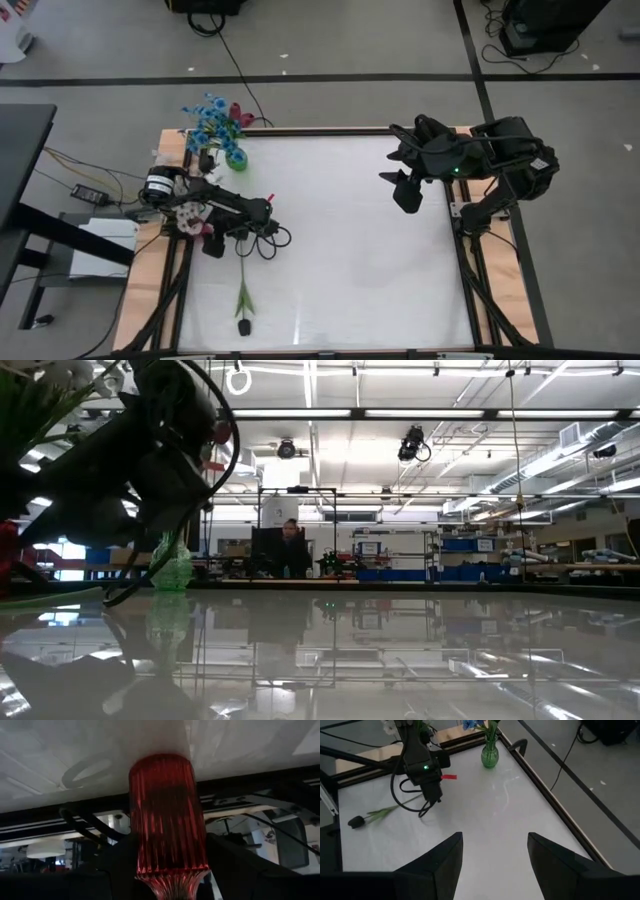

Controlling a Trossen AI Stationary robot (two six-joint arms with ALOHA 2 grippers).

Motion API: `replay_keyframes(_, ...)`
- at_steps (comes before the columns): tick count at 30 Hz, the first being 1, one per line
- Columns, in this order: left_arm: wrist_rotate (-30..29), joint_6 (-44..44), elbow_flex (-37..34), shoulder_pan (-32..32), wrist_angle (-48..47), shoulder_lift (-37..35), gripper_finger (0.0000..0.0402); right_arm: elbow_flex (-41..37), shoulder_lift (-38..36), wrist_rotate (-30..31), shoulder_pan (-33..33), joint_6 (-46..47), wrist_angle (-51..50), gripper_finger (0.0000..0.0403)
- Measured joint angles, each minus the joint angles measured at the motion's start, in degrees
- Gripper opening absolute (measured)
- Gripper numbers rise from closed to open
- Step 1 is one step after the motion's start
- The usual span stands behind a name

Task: Sort flowers into vase by color
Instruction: Adjust the red vase

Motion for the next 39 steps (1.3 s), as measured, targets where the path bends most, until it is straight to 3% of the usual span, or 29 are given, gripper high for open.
replay_keyframes(16,0.5,-2.8,-4.7,0.1,2.2,0.1,0.0328,0.0,0.0,-0.2,0.1,0.0,0.1,0.0231)
replay_keyframes(19,0.0,-3.3,-4.5,0.0,2.3,0.1,0.0320,0.0,0.0,0.0,0.1,0.0,0.1,0.0231)
replay_keyframes(25,0.0,-5.3,-3.5,-0.1,2.4,0.1,0.0265,0.0,0.0,0.3,0.1,0.0,0.1,0.0231)
replay_keyframes(32,0.1,-8.5,-2.3,-0.6,1.3,0.1,0.0264,0.0,0.0,1.1,0.0,-0.3,0.1,0.0225)
replay_keyframes(39,2.2,-9.2,6.4,-4.5,-0.2,0.1,0.0272,0.0,0.0,1.1,-1.6,-1.8,0.4,0.0220)
